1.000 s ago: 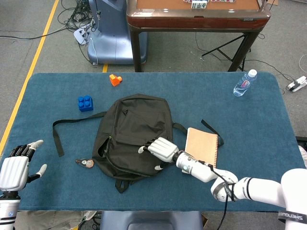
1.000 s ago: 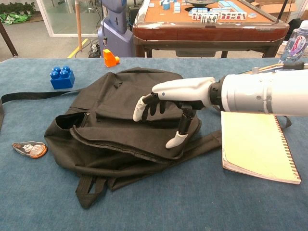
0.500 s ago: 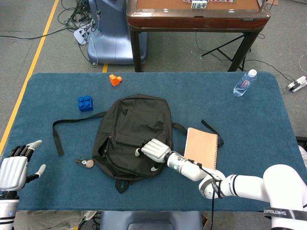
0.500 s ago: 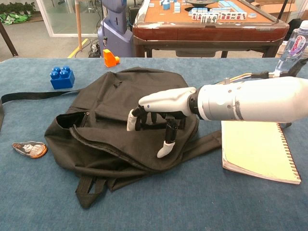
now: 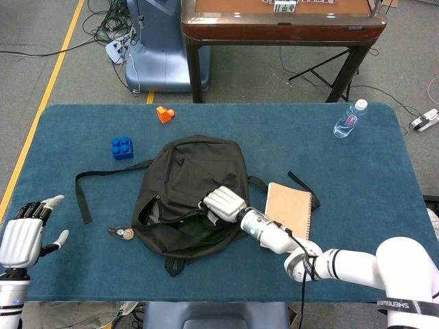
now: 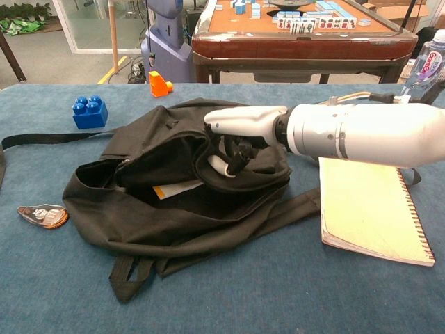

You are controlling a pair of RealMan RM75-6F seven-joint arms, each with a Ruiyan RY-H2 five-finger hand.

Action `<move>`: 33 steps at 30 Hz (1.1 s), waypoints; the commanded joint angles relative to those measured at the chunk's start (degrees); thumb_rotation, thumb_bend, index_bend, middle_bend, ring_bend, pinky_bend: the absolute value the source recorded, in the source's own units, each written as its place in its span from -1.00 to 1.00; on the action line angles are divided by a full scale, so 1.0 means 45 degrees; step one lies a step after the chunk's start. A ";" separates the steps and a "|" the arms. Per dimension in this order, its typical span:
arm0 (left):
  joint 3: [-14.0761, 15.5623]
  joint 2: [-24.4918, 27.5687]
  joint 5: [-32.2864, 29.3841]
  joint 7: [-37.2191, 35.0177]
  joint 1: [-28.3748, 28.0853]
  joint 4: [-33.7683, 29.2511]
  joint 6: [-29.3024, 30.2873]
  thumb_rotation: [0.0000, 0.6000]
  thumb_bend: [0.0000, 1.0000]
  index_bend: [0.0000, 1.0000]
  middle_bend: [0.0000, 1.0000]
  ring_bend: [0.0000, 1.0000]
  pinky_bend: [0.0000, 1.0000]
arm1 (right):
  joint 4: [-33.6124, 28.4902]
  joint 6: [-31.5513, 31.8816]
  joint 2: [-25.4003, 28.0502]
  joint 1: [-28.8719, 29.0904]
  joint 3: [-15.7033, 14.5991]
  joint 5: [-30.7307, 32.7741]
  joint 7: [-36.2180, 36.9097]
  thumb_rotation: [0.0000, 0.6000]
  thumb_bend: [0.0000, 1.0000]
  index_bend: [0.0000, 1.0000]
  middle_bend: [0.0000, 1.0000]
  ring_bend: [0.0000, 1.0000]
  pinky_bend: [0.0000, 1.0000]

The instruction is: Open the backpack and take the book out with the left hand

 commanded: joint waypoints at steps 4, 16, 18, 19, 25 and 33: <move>-0.0166 0.0259 0.0699 -0.0906 -0.0512 -0.0339 -0.0303 1.00 -0.41 -0.52 -0.48 -0.52 -0.62 | 0.0456 0.0481 0.0028 -0.0115 0.0658 0.0726 0.0494 1.00 0.22 0.17 -0.08 -0.33 -0.26; -0.0449 -0.0411 0.3104 -0.2910 -0.2757 0.0171 -0.1615 1.00 -0.41 -0.35 -0.38 -0.41 -0.62 | 0.1079 0.1074 -0.0234 -0.0077 0.1491 0.3032 0.0003 1.00 0.20 0.18 -0.07 -0.32 -0.26; -0.0513 -0.0919 0.3322 -0.3291 -0.3178 0.0640 -0.1780 1.00 -0.41 -0.29 -0.33 -0.36 -0.59 | 0.1034 0.1068 -0.0204 -0.0048 0.1578 0.3320 -0.0053 1.00 0.20 0.18 -0.07 -0.32 -0.26; -0.0524 -0.1125 0.3391 -0.3509 -0.3362 0.0832 -0.1877 1.00 -0.41 -0.27 -0.30 -0.35 -0.57 | 0.1004 0.1059 -0.0188 -0.0040 0.1614 0.3424 -0.0053 1.00 0.20 0.18 -0.07 -0.32 -0.26; -0.0383 -0.2437 0.3854 -0.4333 -0.4488 0.2438 -0.2591 1.00 -0.41 -0.18 -0.20 -0.27 -0.51 | 0.0988 0.1192 -0.0149 0.0024 0.1767 0.3851 -0.0151 1.00 0.20 0.18 -0.07 -0.32 -0.26; 0.0018 -0.4155 0.4295 -0.4264 -0.5695 0.4641 -0.3480 1.00 -0.41 -0.16 -0.19 -0.26 -0.45 | 0.1484 0.0881 -0.0345 0.0283 0.1943 0.4857 -0.0288 1.00 0.20 0.18 -0.07 -0.32 -0.26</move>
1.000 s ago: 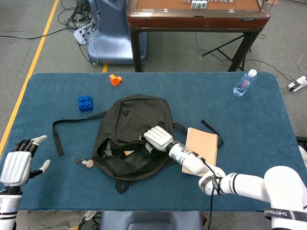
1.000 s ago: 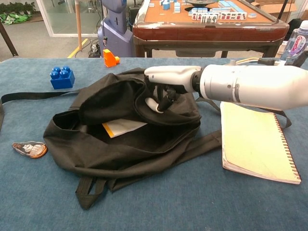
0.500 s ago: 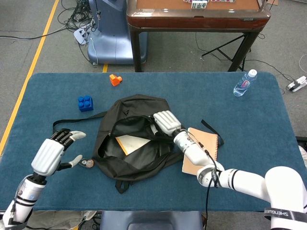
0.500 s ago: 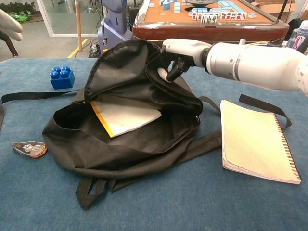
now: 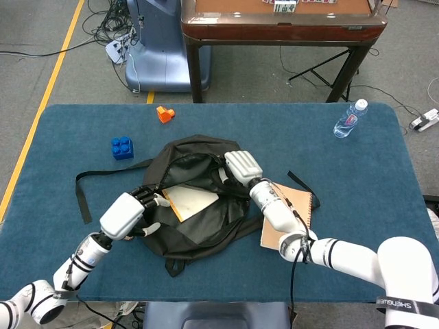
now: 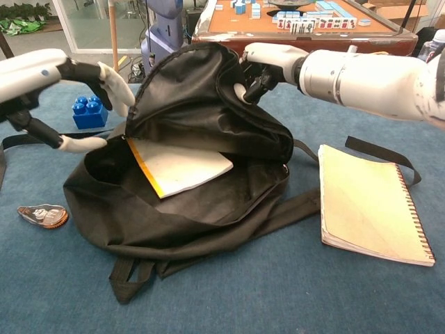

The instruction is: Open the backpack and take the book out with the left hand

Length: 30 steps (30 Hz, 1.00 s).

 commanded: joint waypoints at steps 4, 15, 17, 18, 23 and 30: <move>0.0354 -0.1774 0.0340 0.0278 -0.0996 0.2197 -0.0577 1.00 -0.41 -0.16 -0.19 -0.26 -0.45 | 0.0482 -0.0523 -0.0189 0.0270 0.0134 0.0702 0.0077 1.00 0.20 0.18 -0.07 -0.32 -0.26; 0.0739 -0.3574 0.0134 0.0553 -0.1791 0.4933 -0.0931 1.00 -0.41 -0.24 -0.19 -0.27 -0.45 | 0.1286 -0.1421 -0.0429 0.0816 0.0116 0.1660 0.0085 1.00 0.20 0.18 -0.07 -0.32 -0.26; 0.0787 -0.3793 0.0079 0.0631 -0.1850 0.5297 -0.0917 1.00 -0.42 -0.26 -0.19 -0.27 -0.45 | 0.1411 -0.1470 -0.0462 0.0886 0.0103 0.1786 0.0069 1.00 0.20 0.18 -0.07 -0.32 -0.26; 0.0815 -0.3956 0.0043 0.0701 -0.1880 0.5564 -0.0890 1.00 -0.42 -0.27 -0.19 -0.27 -0.45 | 0.1490 -0.1486 -0.0474 0.0921 0.0093 0.1857 0.0059 1.00 0.20 0.18 -0.07 -0.32 -0.26; 0.0969 -0.4594 -0.0125 0.0717 -0.1967 0.6615 -0.0830 1.00 -0.48 -0.31 -0.19 -0.28 -0.45 | 0.1796 -0.1624 -0.0450 0.0998 0.0014 0.2154 0.0039 1.00 0.20 0.18 -0.07 -0.32 -0.26; 0.1201 -0.5121 -0.0333 0.0767 -0.2088 0.7704 -0.0839 1.00 -0.53 -0.34 -0.19 -0.29 -0.45 | 0.2337 -0.1841 -0.0551 0.1115 0.0008 0.2625 0.0142 1.00 0.20 0.18 -0.08 -0.32 -0.26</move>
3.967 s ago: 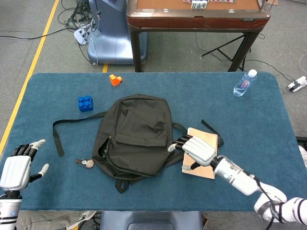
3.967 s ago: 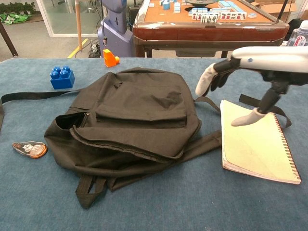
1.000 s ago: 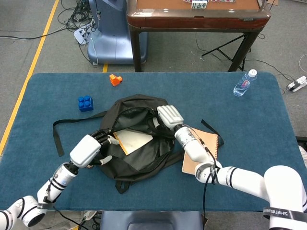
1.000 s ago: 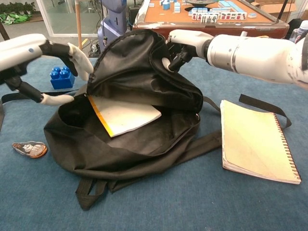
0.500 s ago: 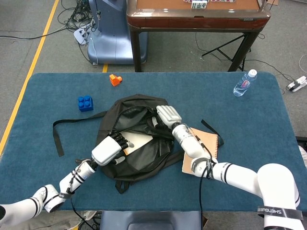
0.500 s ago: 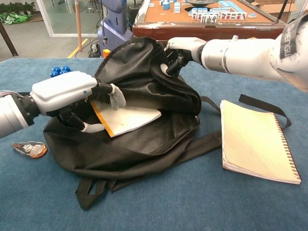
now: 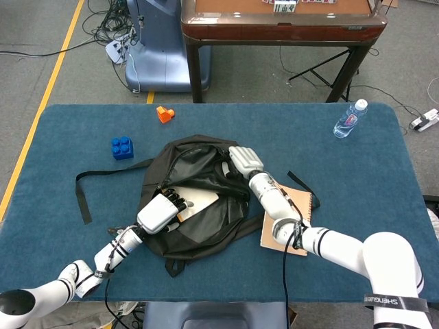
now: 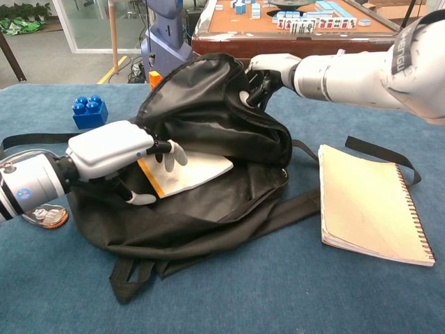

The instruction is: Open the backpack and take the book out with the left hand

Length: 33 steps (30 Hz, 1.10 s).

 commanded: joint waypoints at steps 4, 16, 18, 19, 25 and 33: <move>0.0171 -0.0365 -0.0292 -0.0110 -0.0092 0.0590 -0.0047 1.00 -0.53 -0.34 -0.19 -0.29 -0.45 | 0.0362 -0.0335 -0.0118 0.0161 0.0029 0.0292 0.0142 1.00 0.20 0.18 -0.08 -0.32 -0.26; 0.0165 -0.0932 -0.0824 -0.0314 -0.0235 0.1318 -0.0114 1.00 -0.54 -0.32 -0.19 -0.29 -0.45 | 0.0478 -0.0345 -0.0302 0.0305 -0.0095 0.0355 0.0186 1.00 0.20 0.18 -0.08 -0.32 -0.26; 0.0043 -0.1097 -0.1010 -0.0396 -0.0239 0.1409 -0.0078 1.00 -0.55 -0.30 -0.19 -0.29 -0.45 | 0.0481 -0.0313 -0.0314 0.0310 -0.0113 0.0380 0.0179 1.00 0.20 0.18 -0.08 -0.32 -0.26; -0.0017 -0.1159 -0.1107 -0.0460 -0.0241 0.1419 -0.0084 1.00 -0.55 -0.29 -0.19 -0.29 -0.45 | 0.0473 -0.0296 -0.0314 0.0308 -0.0117 0.0391 0.0179 1.00 0.20 0.18 -0.08 -0.32 -0.26; -0.0200 -0.1487 -0.1467 -0.0803 -0.0321 0.1597 -0.0119 1.00 -0.55 -0.23 -0.19 -0.27 -0.45 | 0.0467 -0.0263 -0.0281 0.0291 -0.0142 0.0499 0.0190 1.00 0.20 0.18 -0.08 -0.32 -0.26; -0.0489 -0.2111 -0.1933 -0.1080 -0.0363 0.2206 -0.0022 1.00 -0.35 -0.09 -0.16 -0.20 -0.45 | 0.0591 -0.0328 -0.0244 0.0275 -0.0150 0.0654 0.0247 1.00 0.20 0.18 -0.08 -0.32 -0.26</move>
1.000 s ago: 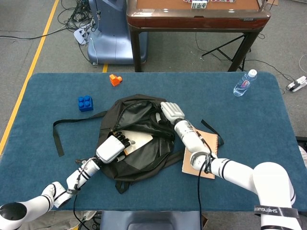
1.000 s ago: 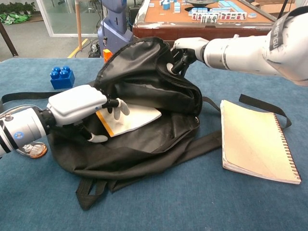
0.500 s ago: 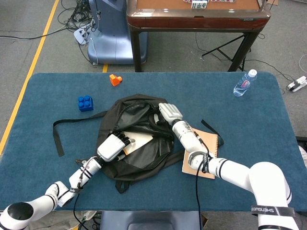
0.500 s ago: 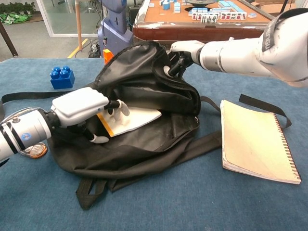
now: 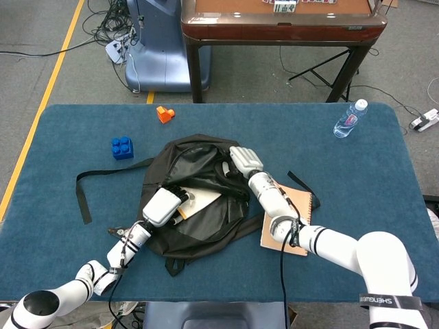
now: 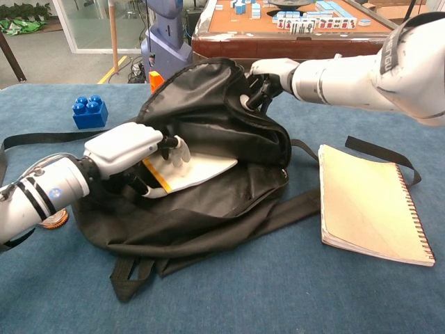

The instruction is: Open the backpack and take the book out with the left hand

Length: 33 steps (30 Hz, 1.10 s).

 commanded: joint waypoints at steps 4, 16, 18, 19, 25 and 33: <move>-0.0259 -0.0417 -0.0316 -0.0311 0.0001 0.0449 0.0281 1.00 -0.26 -0.04 -0.12 -0.17 -0.43 | 0.0128 -0.0086 0.0006 -0.0037 0.0001 0.0047 0.0093 1.00 0.20 0.18 -0.08 -0.32 -0.26; -0.0941 -0.1309 -0.0906 -0.1892 0.0174 0.1458 0.1576 1.00 -0.06 0.42 0.31 0.17 -0.16 | 0.0706 -0.0514 -0.0080 -0.0091 0.0114 0.0173 0.0516 1.00 0.19 0.18 -0.08 -0.32 -0.26; -0.0945 -0.1353 -0.0913 -0.2197 0.0223 0.1523 0.1782 1.00 -0.06 0.44 0.35 0.19 -0.12 | 0.0760 -0.0537 -0.0078 -0.0107 0.0125 0.0146 0.0572 1.00 0.19 0.18 -0.08 -0.32 -0.26; -0.0939 -0.1353 -0.0910 -0.2336 0.0264 0.1511 0.1894 1.00 -0.06 0.44 0.37 0.20 -0.12 | 0.0769 -0.0544 -0.0064 -0.0118 0.0129 0.0130 0.0594 1.00 0.19 0.18 -0.08 -0.32 -0.26; -0.0971 -0.0912 -0.0840 -0.3355 0.0642 0.0833 0.3003 1.00 -0.06 0.45 0.38 0.21 -0.11 | 0.0816 -0.0495 0.0028 -0.0229 0.0152 0.0058 0.0728 1.00 0.18 0.18 -0.08 -0.32 -0.26; -0.1713 0.0551 -0.0914 -0.4064 0.0932 -0.1731 0.4663 1.00 -0.06 0.46 0.38 0.21 -0.11 | 0.0664 -0.0548 0.0070 -0.0414 0.0109 -0.0281 0.0948 1.00 0.18 0.18 -0.08 -0.32 -0.26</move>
